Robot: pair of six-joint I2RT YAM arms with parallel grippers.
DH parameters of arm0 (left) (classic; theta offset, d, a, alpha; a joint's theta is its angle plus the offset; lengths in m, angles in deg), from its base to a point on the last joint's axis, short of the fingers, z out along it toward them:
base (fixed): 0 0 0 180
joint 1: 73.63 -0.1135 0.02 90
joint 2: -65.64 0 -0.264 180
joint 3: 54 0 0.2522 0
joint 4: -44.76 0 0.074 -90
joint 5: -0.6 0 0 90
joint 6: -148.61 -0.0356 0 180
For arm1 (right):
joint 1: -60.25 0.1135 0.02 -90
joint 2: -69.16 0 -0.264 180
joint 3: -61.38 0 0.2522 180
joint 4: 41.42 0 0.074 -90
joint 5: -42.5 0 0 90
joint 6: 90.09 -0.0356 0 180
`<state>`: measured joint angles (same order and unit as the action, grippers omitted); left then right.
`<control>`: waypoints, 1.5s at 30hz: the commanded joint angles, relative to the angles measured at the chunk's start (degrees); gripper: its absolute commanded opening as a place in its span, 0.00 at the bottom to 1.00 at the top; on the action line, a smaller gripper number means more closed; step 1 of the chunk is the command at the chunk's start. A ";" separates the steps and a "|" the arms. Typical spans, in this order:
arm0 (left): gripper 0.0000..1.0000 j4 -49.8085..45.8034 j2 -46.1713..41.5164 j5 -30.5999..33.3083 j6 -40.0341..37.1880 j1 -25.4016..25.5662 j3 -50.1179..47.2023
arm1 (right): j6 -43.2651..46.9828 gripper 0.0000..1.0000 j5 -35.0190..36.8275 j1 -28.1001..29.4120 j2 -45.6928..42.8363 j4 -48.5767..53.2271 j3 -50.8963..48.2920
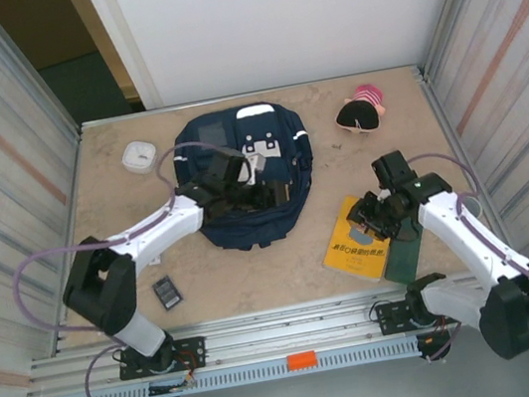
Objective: Pack books, pencil case, and school supplies into a backpack
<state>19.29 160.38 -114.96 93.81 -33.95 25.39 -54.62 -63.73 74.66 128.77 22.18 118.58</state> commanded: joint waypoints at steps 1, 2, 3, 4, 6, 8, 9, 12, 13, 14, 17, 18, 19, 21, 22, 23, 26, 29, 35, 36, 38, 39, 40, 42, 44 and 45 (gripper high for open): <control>0.58 -0.82 4.37 -6.45 -0.15 1.93 4.30 | -2.71 0.46 2.94 -0.99 -1.84 4.30 -2.85; 0.58 -0.96 5.59 -7.13 -0.23 2.71 4.89 | -3.14 0.47 3.46 -1.52 -2.04 4.61 -3.91; 0.57 -0.88 6.67 -7.56 -0.31 3.27 5.43 | -3.53 0.47 3.65 -1.96 -2.14 4.66 -4.75; 0.57 -0.82 7.69 -7.98 -0.31 3.88 6.00 | -4.25 0.48 4.03 -2.55 -2.19 4.71 -5.76; 0.57 -0.91 9.46 -8.79 -0.36 4.81 7.09 | -5.33 0.48 5.15 -3.12 -2.05 4.37 -7.45; 0.57 -0.84 10.68 -9.15 -0.24 5.48 7.84 | -6.41 0.48 5.90 -3.16 -1.73 2.33 -9.52; 0.57 -0.62 11.06 -9.24 -0.25 5.66 8.00 | -6.91 0.48 5.54 -3.12 -1.49 0.50 -10.57; 0.57 -0.58 11.81 -9.58 -0.31 5.93 8.54 | -9.08 0.47 3.00 -1.77 -1.26 -8.44 -14.11; 0.57 -0.57 11.88 -9.43 -0.48 5.89 8.63 | -9.96 0.48 2.43 -0.89 -1.04 -11.39 -15.02; 0.57 -0.76 12.02 -9.36 -0.61 5.93 8.71 | -10.76 0.47 2.30 0.12 -0.53 -14.33 -15.56; 0.57 -1.21 12.14 -8.84 -0.95 5.93 9.02 | -11.92 0.47 3.78 2.62 2.39 -17.73 -15.58; 0.57 -1.25 12.28 -8.80 -0.97 5.92 9.07 | -12.01 0.46 4.12 3.14 3.47 -18.50 -15.49; 0.57 -1.21 12.48 -8.88 -0.95 5.91 9.07 | -12.01 0.46 4.27 3.73 4.64 -19.79 -15.26; 0.57 -0.98 13.14 -9.19 -0.73 5.89 9.08 | -12.01 0.46 3.81 4.64 6.34 -22.53 -14.54; 0.57 -1.00 13.68 -9.41 -0.75 5.92 9.23 | -11.79 0.45 3.78 5.12 6.96 -22.94 -13.55; 0.57 -1.12 14.03 -9.71 -0.64 5.86 9.49 | -11.37 0.45 4.30 5.45 7.27 -22.04 -12.29; 0.56 -1.82 15.53 -9.90 -0.87 5.85 10.52 | -9.98 0.48 7.14 4.79 6.77 -13.43 -7.76; 0.56 -1.96 16.92 -9.77 -1.27 5.76 11.46 | -8.48 0.49 9.76 2.68 4.84 -4.77 -5.53; 0.55 -3.11 20.67 -10.27 -1.70 5.67 13.93 | -6.82 0.50 6.82 -1.64 3.26 -4.41 -9.25; 0.54 -2.89 21.23 -10.39 -1.56 5.67 14.07 | -6.41 0.50 5.99 -1.75 3.68 -5.70 -9.87; 0.54 -2.89 21.93 -10.47 -1.44 5.77 14.30 | -5.78 0.50 4.72 -1.67 5.09 -8.14 -10.73; 0.54 -2.87 22.39 -10.55 -1.53 5.78 14.42 | -5.61 0.50 4.11 -1.67 6.24 -9.25 -11.12; 0.53 -3.00 22.73 -10.71 -1.62 5.80 14.61 | -5.47 0.49 3.65 -1.63 7.25 -10.29 -11.41; 0.53 -3.65 23.37 -10.82 -2.19 5.76 15.30 | -5.35 0.46 3.47 -1.25 9.48 -11.77 -11.88; 0.53 -4.38 23.92 -10.82 -2.67 5.78 15.95 | -5.50 0.37 4.55 -0.67 11.01 -11.40 -11.64; 0.53 -4.66 24.29 -10.76 -2.89 5.76 16.16 | -5.51 0.31 5.09 -0.51 11.56 -11.11 -11.59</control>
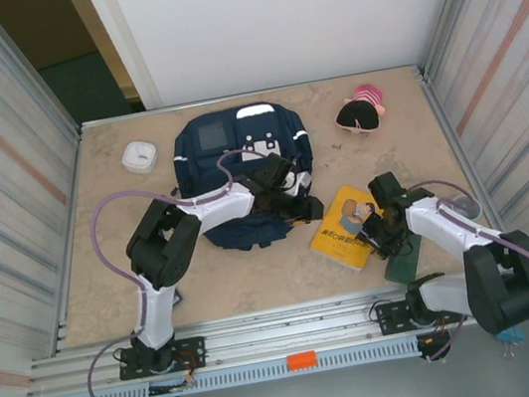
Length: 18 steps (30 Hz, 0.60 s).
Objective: Pack books, pencil case, and school supplies into a backpack
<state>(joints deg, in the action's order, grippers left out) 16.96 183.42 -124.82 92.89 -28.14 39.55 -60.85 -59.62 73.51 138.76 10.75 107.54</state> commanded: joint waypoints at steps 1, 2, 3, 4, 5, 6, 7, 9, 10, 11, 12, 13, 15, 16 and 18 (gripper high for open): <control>0.53 -2.40 1.69 -0.90 -2.15 -0.06 2.25 | 0.72 0.26 1.33 0.72 1.98 0.51 -0.54; 0.53 -2.62 1.93 -0.81 -2.56 -0.01 2.58 | 0.80 0.22 1.58 0.80 2.37 0.61 -0.60; 0.53 -3.31 3.67 -0.88 -3.00 -0.05 3.19 | 0.89 0.19 1.65 0.81 2.62 0.40 -0.89; 0.53 -4.09 4.45 -0.78 -3.60 -0.05 3.84 | 0.90 0.17 1.53 0.81 2.79 0.06 -1.08; 0.53 -4.86 5.20 -0.79 -4.15 -0.03 4.43 | 0.90 0.16 1.28 0.81 2.96 -0.36 -1.28; 0.53 -5.20 5.78 -0.94 -4.34 -0.01 4.83 | 0.83 0.15 1.11 0.91 3.10 -0.69 -1.44; 0.53 -5.20 6.12 -1.16 -4.49 -0.05 5.04 | 0.73 0.15 1.05 1.05 3.13 -0.99 -1.47; 0.52 -5.30 6.66 -1.62 -4.52 -0.05 5.46 | 0.59 0.14 0.88 1.28 3.39 -1.53 -1.47; 0.52 -5.32 6.85 -1.70 -4.57 -0.06 5.63 | 0.55 0.14 0.72 1.41 3.44 -1.78 -1.48; 0.52 -5.38 7.03 -2.04 -4.57 -0.06 5.98 | 0.46 0.14 0.55 1.55 3.61 -2.22 -1.47; 0.52 -5.49 7.21 -2.59 -4.50 -0.03 6.23 | 0.38 0.14 0.28 1.76 3.89 -2.77 -1.55; 0.52 -5.48 7.29 -3.28 -4.29 -0.06 6.49 | 0.24 0.14 0.20 1.98 4.03 -3.13 -1.48; 0.52 -5.16 7.29 -5.50 -3.58 -0.03 7.19 | 0.04 0.14 -0.09 2.36 4.48 -3.92 -1.46; 0.52 -5.12 7.08 -6.35 -3.25 -0.05 7.69 | -0.01 0.14 -0.17 2.52 4.73 -4.23 -1.43; 0.52 -5.14 6.41 -8.69 -2.55 0.03 8.50 | -0.16 0.13 -0.02 2.80 4.77 -4.74 -1.47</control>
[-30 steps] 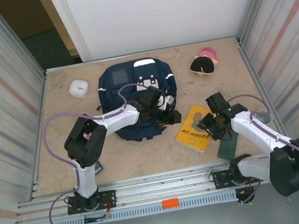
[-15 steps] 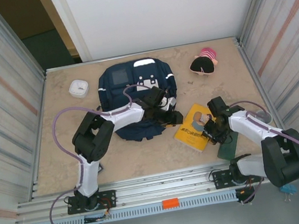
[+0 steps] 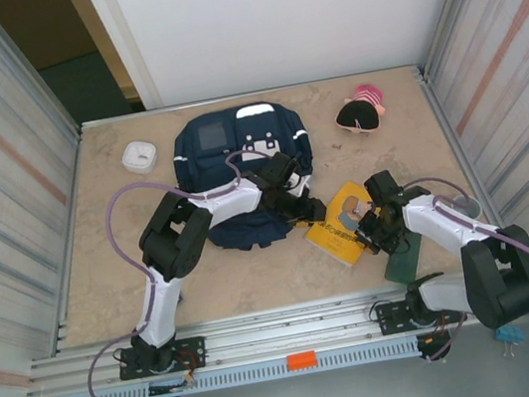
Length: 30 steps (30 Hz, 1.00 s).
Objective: Pack books, pencil case, and school supplies into a backpack
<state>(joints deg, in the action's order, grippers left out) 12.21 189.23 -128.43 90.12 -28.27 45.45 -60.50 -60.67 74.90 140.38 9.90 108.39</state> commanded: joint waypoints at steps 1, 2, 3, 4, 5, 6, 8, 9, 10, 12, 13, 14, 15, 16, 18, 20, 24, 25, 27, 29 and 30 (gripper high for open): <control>0.51 -0.43 0.10 -6.37 0.54 0.16 2.97 | -0.49 0.13 1.18 1.43 3.13 -4.04 -2.31; 0.51 -0.39 -0.45 -7.62 0.85 0.16 3.26 | -0.51 0.13 1.22 1.42 2.88 -4.31 -2.32; 0.51 -0.54 -0.98 -8.57 1.05 0.16 3.46 | -0.48 0.13 1.11 1.41 2.79 -4.61 -2.32; 0.51 -0.74 -1.66 -9.60 1.32 0.16 3.75 | -0.46 0.13 0.89 1.43 2.56 -5.00 -2.45; 0.51 -0.85 -2.37 -10.56 1.49 0.16 3.86 | -0.50 0.13 0.63 1.43 2.55 -5.41 -2.49; 0.51 -0.81 -2.97 -11.51 1.67 0.16 3.96 | -0.49 0.14 0.44 1.43 2.46 -5.64 -2.54; 0.51 -1.42 -3.19 -13.14 1.89 0.16 4.02 | -0.67 0.13 0.34 1.51 2.39 -5.70 -2.59; 0.51 -1.91 -4.87 -13.41 1.90 0.16 4.05 | -0.74 0.13 0.41 1.52 2.42 -5.81 -2.60; 0.51 -2.21 -5.04 -13.59 1.90 0.16 3.95 | -0.77 0.13 0.42 1.52 2.33 -6.04 -2.65; 0.51 -2.40 -5.15 -13.58 1.90 0.16 3.32 | -1.05 0.13 0.21 1.52 2.02 -6.89 -3.01; 0.51 -2.32 -5.02 -13.66 1.89 0.16 2.94 | -1.24 0.13 -0.03 1.61 1.84 -7.43 -3.10; 0.52 -2.18 -4.76 -14.14 2.05 0.25 2.61 | -1.53 0.13 -0.30 1.67 1.65 -8.05 -3.24; 0.51 -1.53 -4.62 -14.95 2.46 0.25 2.28 | -1.72 0.13 -0.41 1.72 1.39 -8.50 -3.32; 0.51 -0.09 -4.44 -16.28 3.56 0.27 1.66 | -2.06 0.14 -0.47 1.78 1.29 -8.79 -3.55; 0.51 2.77 -4.32 -18.38 6.09 0.34 0.62 | -2.32 0.14 -0.58 1.80 1.07 -9.04 -3.56; 0.52 4.32 -4.56 -18.40 7.25 0.43 -0.16 | -2.59 0.14 -0.63 1.86 0.75 -9.47 -3.57; 0.52 4.34 -4.54 -17.27 7.53 0.60 -0.57 | -3.14 0.14 -0.80 2.02 -0.31 -10.25 -3.80; 0.52 4.30 -4.56 -16.85 7.61 0.60 -0.71 | -3.21 0.14 -0.89 2.10 -0.62 -10.42 -3.86; 0.52 5.52 -4.76 -17.01 8.06 0.69 -1.40 | -3.34 0.14 -1.24 2.39 -1.21 -11.23 -4.07; 0.53 9.10 -5.18 -18.41 10.51 0.70 -2.82 | -3.82 0.14 -1.49 2.50 -1.94 -11.79 -4.43; 0.53 10.95 -5.52 -18.97 12.06 0.66 -3.64 | -4.06 0.14 -1.52 2.57 -2.36 -12.08 -4.73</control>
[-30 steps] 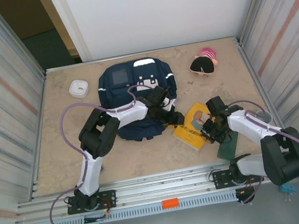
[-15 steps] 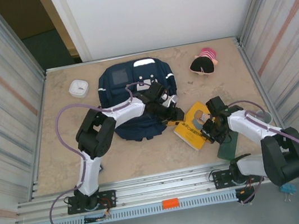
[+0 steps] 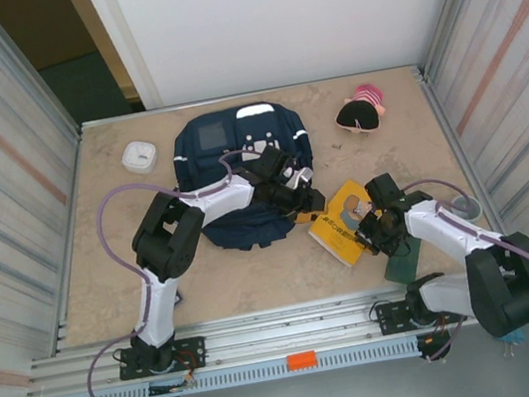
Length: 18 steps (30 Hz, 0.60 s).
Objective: Pack books, pencil case, and school supplies into a backpack
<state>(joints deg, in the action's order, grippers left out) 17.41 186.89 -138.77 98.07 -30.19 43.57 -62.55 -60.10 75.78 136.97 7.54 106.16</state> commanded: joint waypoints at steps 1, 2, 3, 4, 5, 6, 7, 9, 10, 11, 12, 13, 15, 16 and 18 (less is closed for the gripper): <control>0.53 6.81 -3.65 -8.57 5.00 2.66 -2.50 | -2.17 0.14 -2.16 1.77 0.66 -9.87 -2.74; 0.53 7.39 -3.94 -8.56 5.41 2.76 -2.89 | -2.31 0.14 -2.24 1.83 0.36 -9.97 -2.82; 0.53 7.73 -4.45 -8.52 5.71 2.73 -3.38 | -2.30 0.14 -2.34 1.95 -0.08 -10.19 -3.05; 0.53 7.59 -4.95 -8.40 5.86 2.70 -3.76 | -2.31 0.14 -2.48 2.19 -0.39 -10.52 -3.12; 0.53 7.37 -5.38 -8.17 5.72 2.68 -4.13 | -2.32 0.14 -2.59 2.45 -0.71 -10.83 -3.21; 0.53 7.36 -6.00 -7.90 5.64 2.63 -4.75 | -2.09 0.14 -3.00 2.85 -0.79 -11.59 -3.19; 0.53 7.39 -6.58 -7.52 5.50 2.59 -5.47 | -1.83 0.13 -3.60 3.23 -0.67 -12.05 -3.25; 0.53 7.19 -7.16 -6.55 4.97 2.50 -6.86 | -1.49 0.13 -3.64 4.09 0.19 -12.12 -2.73; 0.52 7.10 -7.17 -6.28 4.92 2.44 -7.54 | -1.44 0.13 -3.63 4.58 0.61 -12.38 -2.56; 0.52 7.27 -7.18 -6.31 4.92 2.44 -8.14 | -1.39 0.13 -3.79 4.90 1.03 -12.88 -2.55; 0.52 7.88 -7.30 -6.64 5.13 2.37 -8.84 | -1.47 0.12 -4.09 5.21 1.46 -13.77 -2.48; 0.52 8.89 -7.56 -7.21 5.67 2.43 -9.56 | -1.60 0.12 -4.44 5.51 1.93 -14.81 -2.63; 0.52 10.49 -8.36 -7.72 6.67 2.38 -10.89 | -1.93 0.12 -4.64 5.91 2.51 -15.88 -2.62; 0.52 10.24 -8.75 -7.48 6.44 2.23 -11.20 | -2.22 0.12 -4.63 6.07 2.73 -16.38 -2.59; 0.52 8.19 -9.29 -6.35 4.99 2.04 -11.22 | -2.55 0.12 -4.68 6.37 3.02 -17.02 -2.63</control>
<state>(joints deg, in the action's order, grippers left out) 26.20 179.74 -138.81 102.84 -30.98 33.34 -63.10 -59.54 79.91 136.73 2.75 104.81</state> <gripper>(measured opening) 0.524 0.125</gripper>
